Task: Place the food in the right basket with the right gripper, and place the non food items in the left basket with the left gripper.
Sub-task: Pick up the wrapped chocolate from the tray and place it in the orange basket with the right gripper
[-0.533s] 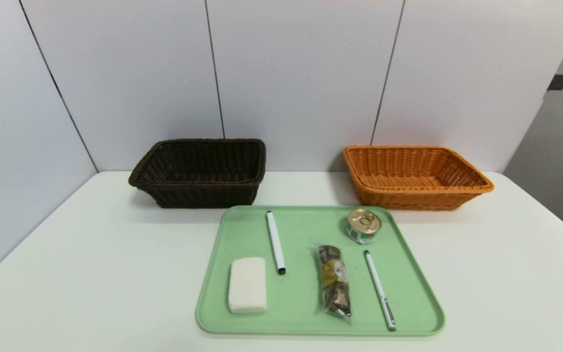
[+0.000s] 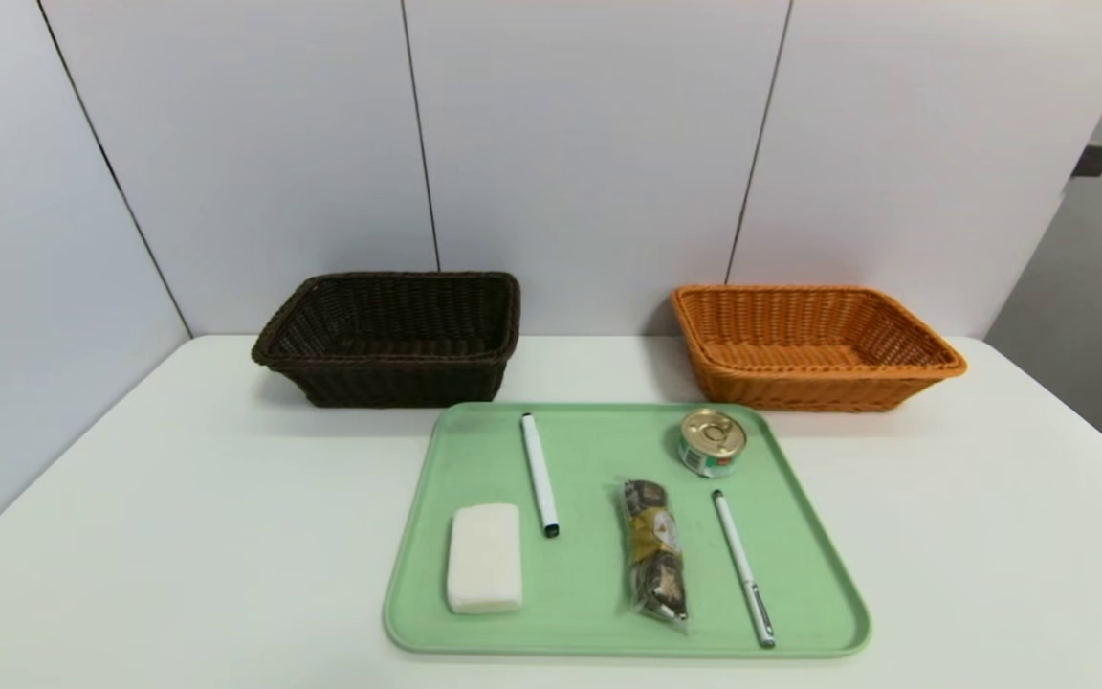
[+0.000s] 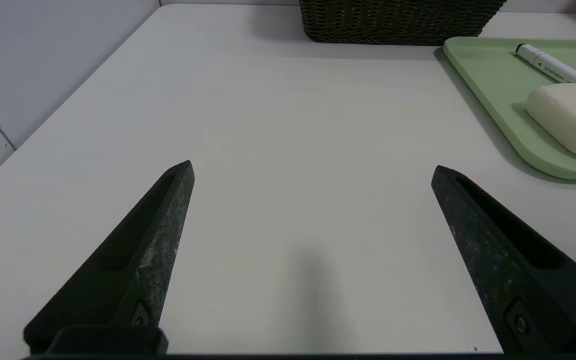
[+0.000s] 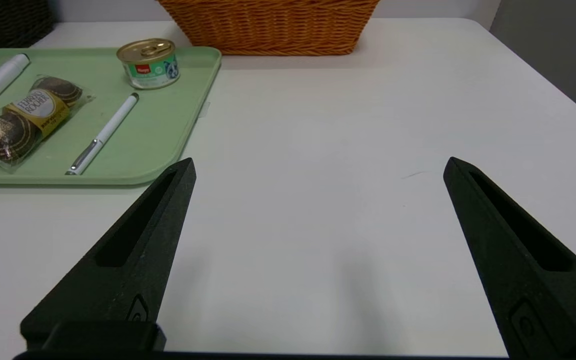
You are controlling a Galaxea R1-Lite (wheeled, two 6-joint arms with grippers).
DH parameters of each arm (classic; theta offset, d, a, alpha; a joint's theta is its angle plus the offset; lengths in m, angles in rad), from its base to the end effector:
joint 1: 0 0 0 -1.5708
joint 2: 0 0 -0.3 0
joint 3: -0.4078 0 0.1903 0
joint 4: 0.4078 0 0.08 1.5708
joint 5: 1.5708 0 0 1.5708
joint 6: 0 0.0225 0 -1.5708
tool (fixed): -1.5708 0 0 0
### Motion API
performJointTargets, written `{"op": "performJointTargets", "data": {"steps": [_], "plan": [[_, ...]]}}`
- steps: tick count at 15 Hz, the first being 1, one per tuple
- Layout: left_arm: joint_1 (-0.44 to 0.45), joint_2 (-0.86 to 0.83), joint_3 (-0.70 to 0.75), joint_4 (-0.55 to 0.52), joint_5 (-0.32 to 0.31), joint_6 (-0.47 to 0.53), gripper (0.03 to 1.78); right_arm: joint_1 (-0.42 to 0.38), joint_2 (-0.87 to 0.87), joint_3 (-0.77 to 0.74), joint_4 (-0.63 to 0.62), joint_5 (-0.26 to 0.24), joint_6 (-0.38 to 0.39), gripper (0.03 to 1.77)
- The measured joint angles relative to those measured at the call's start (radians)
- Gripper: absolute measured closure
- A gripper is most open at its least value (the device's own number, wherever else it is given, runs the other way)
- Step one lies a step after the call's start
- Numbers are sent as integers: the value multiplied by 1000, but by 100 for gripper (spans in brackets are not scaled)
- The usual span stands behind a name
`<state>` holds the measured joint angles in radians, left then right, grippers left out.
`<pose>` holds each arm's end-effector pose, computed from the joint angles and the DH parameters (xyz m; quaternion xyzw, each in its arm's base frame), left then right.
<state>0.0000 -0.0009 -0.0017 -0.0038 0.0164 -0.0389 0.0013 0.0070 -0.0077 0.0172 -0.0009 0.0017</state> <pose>-0.0230 0.0004 0.0763 -0.0195 -0.0034 0.0081 0.9998 -0.0229 0.0000 0.0760 0.0008 0.0083 0.0002 1.0000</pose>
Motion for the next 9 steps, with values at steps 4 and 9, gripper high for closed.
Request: {"op": "performJointTargets", "data": {"steps": [4, 9], "plan": [[0, 7, -76, 58, -6, 4, 12, -1, 46, -77, 24, 44, -23, 9], [-2, 211, -567, 409, -57, -23, 12, 3, 443, -671, 222, 106, 12, 9]]}}
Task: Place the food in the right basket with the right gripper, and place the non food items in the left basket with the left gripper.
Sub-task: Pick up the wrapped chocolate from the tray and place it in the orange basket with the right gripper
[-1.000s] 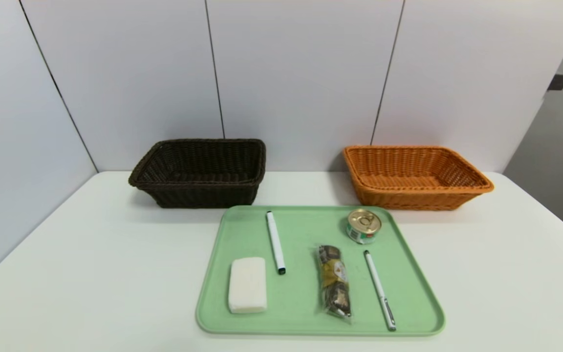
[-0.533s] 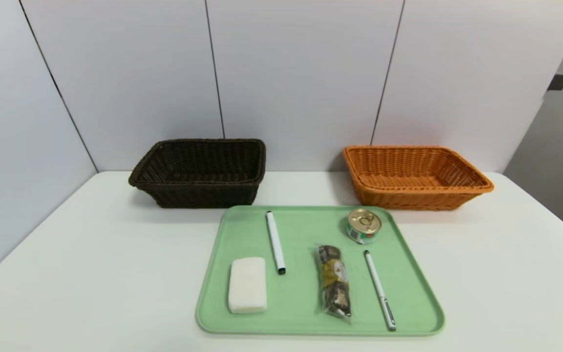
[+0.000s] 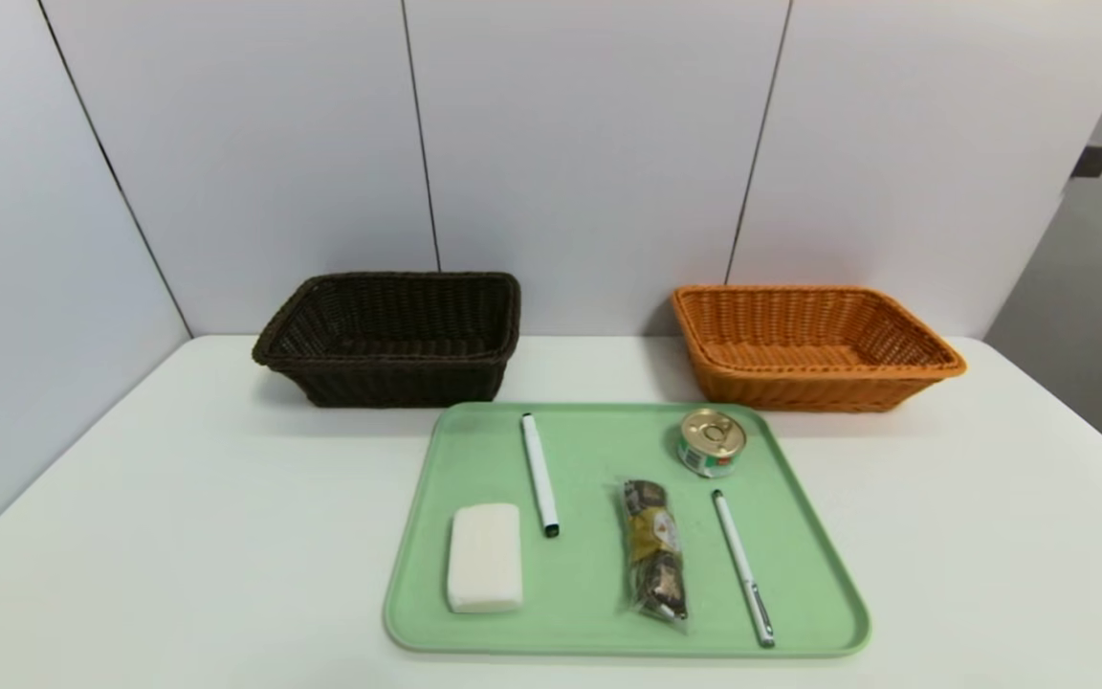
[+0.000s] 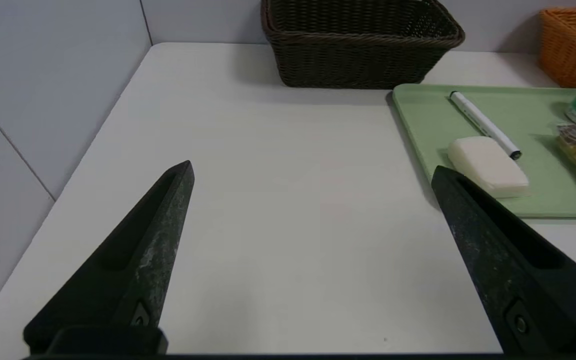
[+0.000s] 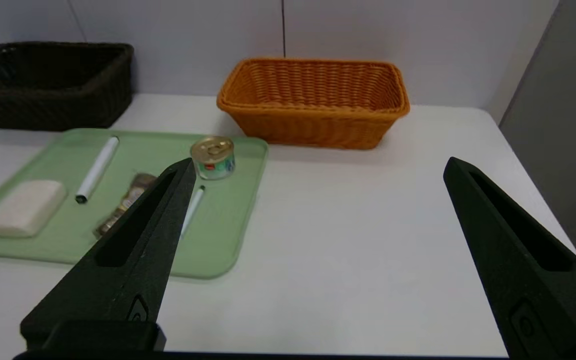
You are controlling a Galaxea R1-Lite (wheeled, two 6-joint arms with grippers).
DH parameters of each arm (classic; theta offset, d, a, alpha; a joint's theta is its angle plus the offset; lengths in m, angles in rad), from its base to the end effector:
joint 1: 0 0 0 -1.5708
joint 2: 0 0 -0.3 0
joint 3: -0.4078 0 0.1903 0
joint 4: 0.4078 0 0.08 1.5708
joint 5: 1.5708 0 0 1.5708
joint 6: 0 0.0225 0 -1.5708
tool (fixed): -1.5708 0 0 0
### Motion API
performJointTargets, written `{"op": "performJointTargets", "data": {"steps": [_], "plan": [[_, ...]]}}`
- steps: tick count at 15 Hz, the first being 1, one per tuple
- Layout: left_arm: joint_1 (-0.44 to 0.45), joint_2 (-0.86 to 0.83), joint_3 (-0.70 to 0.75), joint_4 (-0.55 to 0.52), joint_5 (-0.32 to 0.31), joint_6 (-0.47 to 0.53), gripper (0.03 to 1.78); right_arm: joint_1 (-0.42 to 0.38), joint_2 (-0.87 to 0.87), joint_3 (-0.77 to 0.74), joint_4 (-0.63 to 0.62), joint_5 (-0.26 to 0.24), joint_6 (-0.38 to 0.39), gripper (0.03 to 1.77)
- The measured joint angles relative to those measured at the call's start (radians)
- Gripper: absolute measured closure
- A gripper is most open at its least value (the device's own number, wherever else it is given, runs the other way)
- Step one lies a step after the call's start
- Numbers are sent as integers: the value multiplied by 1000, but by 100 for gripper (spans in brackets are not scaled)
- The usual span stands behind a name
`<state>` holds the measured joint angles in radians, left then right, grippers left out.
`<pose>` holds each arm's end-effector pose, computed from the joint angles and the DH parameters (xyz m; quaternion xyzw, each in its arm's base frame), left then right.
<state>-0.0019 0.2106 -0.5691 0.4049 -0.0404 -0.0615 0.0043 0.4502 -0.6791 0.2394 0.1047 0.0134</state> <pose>-0.0539 -0.0008 0.1899 -0.0312 0.0238 -0.0204 0.9990 -0.0147 0.0023 0.2426 0.0070 0.0056 0.0544 0.9985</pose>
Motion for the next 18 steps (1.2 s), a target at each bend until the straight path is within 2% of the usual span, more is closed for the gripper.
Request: {"op": "performJointTargets", "data": {"steps": [3, 6, 8, 10, 13, 15, 18], "plan": [[0, 227, -227, 150, -40, -47, 12, 22, 315, -350, 121, 29, 76, 9], [-1, 453, -382, 186, -55, -109, 12, 86, 601, -629, 285, 36, 158, 9], [-11, 585, -448, 194, -66, -130, 12, 169, 764, -776, 442, 16, 243, 9], [-60, 715, -491, 197, -72, -163, 12, 260, 916, -871, 556, -34, 327, 9], [-155, 849, -516, 194, -71, -209, 12, 416, 1109, -943, 616, -112, 416, 9], [-190, 905, -517, 179, -63, -218, 12, 515, 1210, -980, 640, -127, 502, 9], [-224, 947, -500, 91, -62, -221, 12, 627, 1331, -1033, 696, -129, 610, 9]]}}
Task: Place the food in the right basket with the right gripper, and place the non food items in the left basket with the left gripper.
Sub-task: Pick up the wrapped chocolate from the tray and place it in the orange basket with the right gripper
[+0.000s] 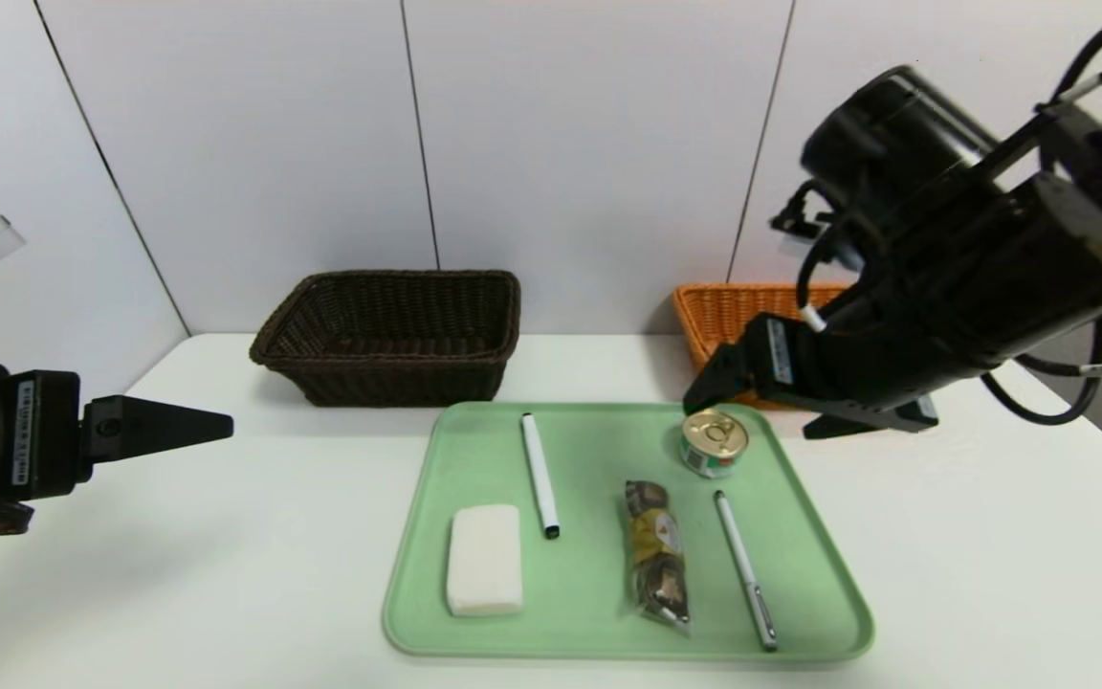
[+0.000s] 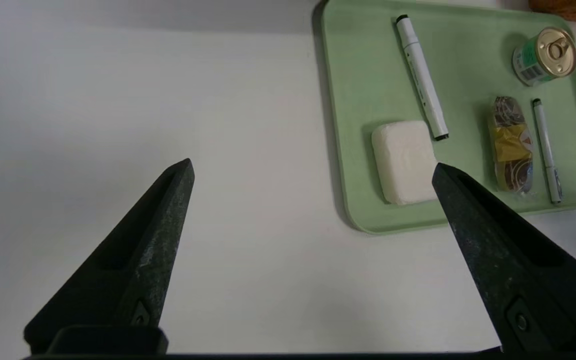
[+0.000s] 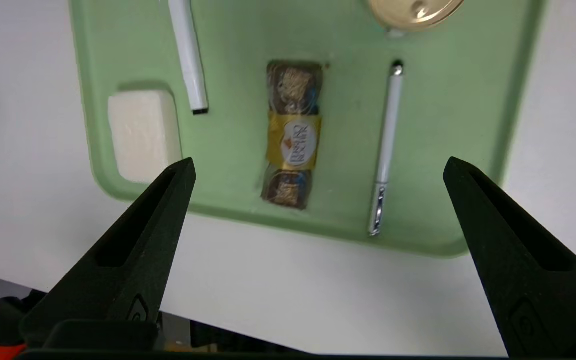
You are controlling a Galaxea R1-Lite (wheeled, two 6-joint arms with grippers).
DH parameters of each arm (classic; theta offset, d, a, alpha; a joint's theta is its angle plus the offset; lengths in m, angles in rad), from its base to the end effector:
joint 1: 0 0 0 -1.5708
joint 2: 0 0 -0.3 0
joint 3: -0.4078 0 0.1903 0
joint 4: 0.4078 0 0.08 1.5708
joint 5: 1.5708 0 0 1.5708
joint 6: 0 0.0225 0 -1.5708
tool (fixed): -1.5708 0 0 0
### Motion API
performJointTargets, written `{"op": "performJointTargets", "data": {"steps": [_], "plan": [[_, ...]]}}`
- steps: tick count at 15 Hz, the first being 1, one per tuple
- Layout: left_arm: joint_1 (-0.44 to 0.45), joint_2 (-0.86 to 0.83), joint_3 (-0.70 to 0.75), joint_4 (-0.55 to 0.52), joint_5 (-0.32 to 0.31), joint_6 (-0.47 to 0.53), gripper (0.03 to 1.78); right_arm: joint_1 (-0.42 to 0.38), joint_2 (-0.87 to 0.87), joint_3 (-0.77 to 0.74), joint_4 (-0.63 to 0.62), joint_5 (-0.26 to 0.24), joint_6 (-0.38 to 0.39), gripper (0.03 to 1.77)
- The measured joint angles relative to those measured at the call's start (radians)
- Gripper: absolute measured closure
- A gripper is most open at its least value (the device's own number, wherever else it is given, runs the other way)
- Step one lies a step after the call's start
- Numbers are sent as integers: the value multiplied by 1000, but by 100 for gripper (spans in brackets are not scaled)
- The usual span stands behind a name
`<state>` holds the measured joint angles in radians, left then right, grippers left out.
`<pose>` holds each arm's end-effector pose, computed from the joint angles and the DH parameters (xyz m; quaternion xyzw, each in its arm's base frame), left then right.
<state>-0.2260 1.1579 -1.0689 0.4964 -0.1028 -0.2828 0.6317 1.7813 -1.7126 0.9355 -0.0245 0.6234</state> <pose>0.1414 -0.0349 0.2779 -0.1155 0.3072 -0.1145 0.9376 0.2401 0.1750 0.2702 0.1089 0.5140 0.1097 0.8437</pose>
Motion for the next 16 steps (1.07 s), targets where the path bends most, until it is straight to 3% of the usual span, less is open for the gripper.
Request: {"op": "performJointTargets", "data": {"steps": [2, 6, 12, 16], "plan": [[-23, 27, 2, -1, 16, -7, 12, 56, 64, -21, 36, 0, 32, 9], [-129, 55, 2, -1, 114, -103, 12, 112, 189, -56, 108, 0, 69, 9], [-148, 61, 0, 0, 116, -108, 12, 126, 363, -157, 129, -3, 103, 9], [-148, 50, 4, 10, 116, -108, 12, 121, 437, -227, 171, -34, 100, 9]]}}
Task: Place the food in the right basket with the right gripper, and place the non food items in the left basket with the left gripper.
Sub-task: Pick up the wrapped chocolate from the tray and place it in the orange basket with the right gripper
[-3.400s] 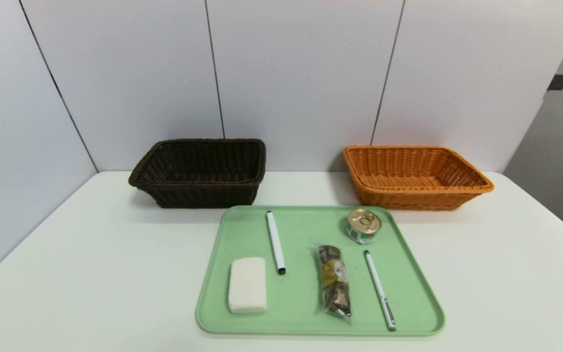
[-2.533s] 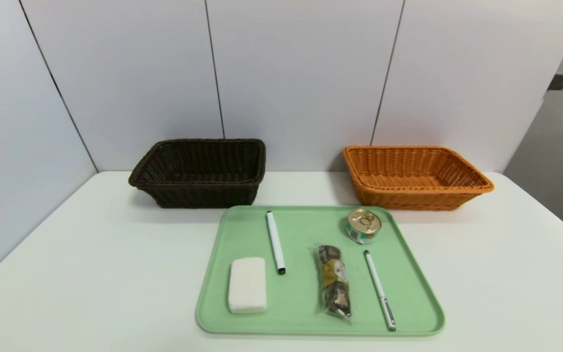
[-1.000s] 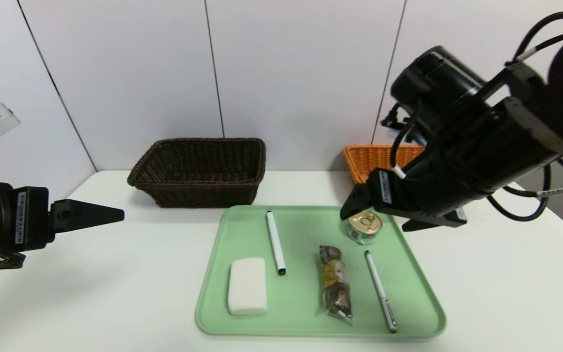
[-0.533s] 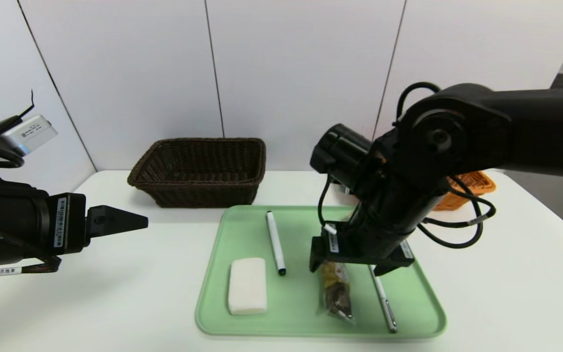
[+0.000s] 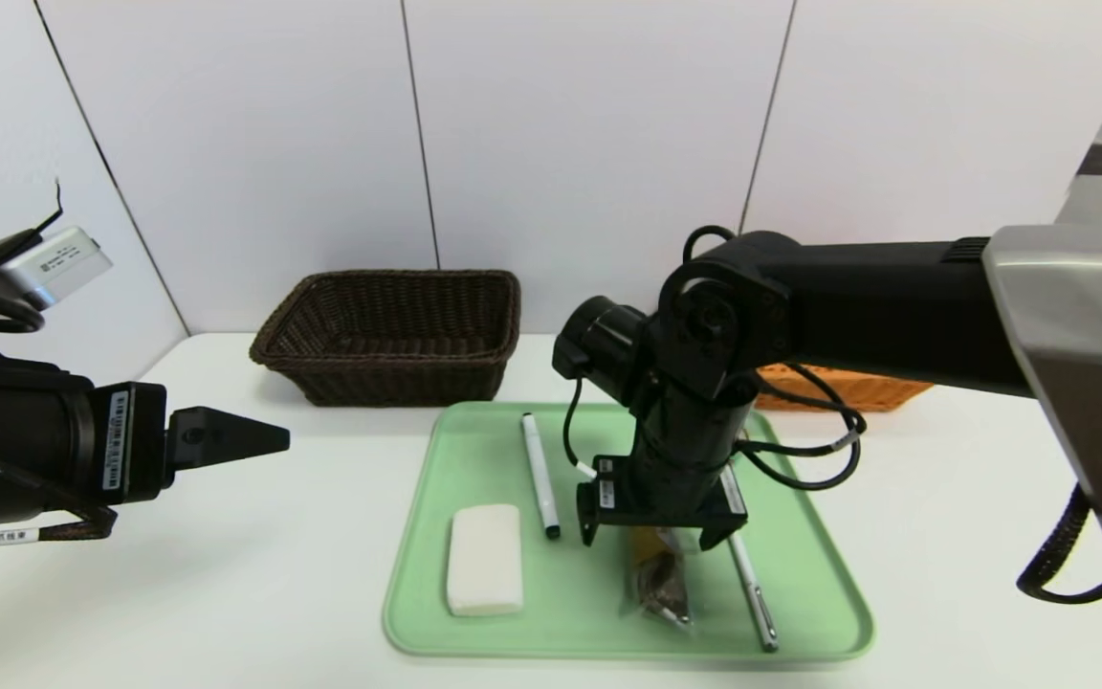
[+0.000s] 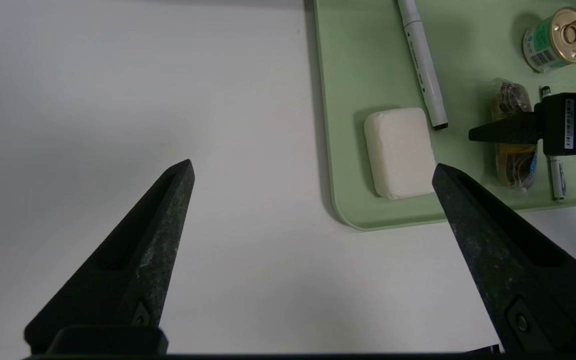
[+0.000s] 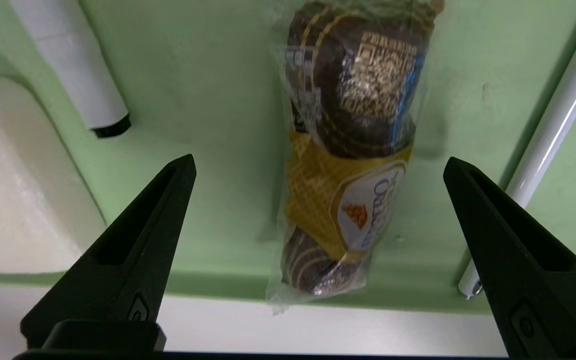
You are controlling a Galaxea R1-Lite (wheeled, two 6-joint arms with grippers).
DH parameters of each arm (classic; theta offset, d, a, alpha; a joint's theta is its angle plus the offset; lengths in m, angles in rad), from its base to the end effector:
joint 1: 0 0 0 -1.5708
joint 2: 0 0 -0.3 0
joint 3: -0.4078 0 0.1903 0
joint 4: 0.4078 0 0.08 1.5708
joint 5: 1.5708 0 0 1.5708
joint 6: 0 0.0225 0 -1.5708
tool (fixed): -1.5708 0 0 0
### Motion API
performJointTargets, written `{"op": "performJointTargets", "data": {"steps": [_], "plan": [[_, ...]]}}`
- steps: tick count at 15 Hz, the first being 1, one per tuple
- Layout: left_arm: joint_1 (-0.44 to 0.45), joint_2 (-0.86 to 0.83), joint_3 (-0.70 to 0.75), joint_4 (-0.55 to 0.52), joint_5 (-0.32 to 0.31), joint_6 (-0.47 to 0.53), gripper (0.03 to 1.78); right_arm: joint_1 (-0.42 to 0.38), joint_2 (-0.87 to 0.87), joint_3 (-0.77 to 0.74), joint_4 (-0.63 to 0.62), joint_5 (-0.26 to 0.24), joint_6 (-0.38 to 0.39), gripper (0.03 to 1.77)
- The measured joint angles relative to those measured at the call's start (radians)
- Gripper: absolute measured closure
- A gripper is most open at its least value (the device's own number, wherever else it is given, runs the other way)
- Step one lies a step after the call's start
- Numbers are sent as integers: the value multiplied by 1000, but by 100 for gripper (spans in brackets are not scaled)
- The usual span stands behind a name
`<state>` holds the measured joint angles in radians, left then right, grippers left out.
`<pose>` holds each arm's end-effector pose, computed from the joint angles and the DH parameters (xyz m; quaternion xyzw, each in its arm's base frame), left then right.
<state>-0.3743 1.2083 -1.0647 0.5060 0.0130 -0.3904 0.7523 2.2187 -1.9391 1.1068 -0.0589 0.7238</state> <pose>0.1480 -0.0578 0.2682 -0.1206 0.3402 -0.1063 0.9265 0.2846 0.2646 0.1628 0.0203 0.6417 0.0366 0.7658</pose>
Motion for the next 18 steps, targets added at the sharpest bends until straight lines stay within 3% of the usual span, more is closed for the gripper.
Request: {"op": "performJointTargets", "data": {"steps": [1, 4, 8, 10, 18], "plan": [[0, -3, 1, 6, 0, -1, 12, -1, 10, -4, 0, -1, 0, 9], [0, -11, 1, 7, 0, -1, 12, -3, 26, -9, 0, -6, -2, 60], [0, -19, 4, 7, -2, -1, 12, -5, 26, -9, 1, -5, -1, 103], [0, -25, 5, 8, -3, -1, 12, -5, 19, -9, 3, -3, 0, 165], [1, -63, 4, 62, -1, -1, 12, -4, -91, -11, -7, 2, -7, 162]]}}
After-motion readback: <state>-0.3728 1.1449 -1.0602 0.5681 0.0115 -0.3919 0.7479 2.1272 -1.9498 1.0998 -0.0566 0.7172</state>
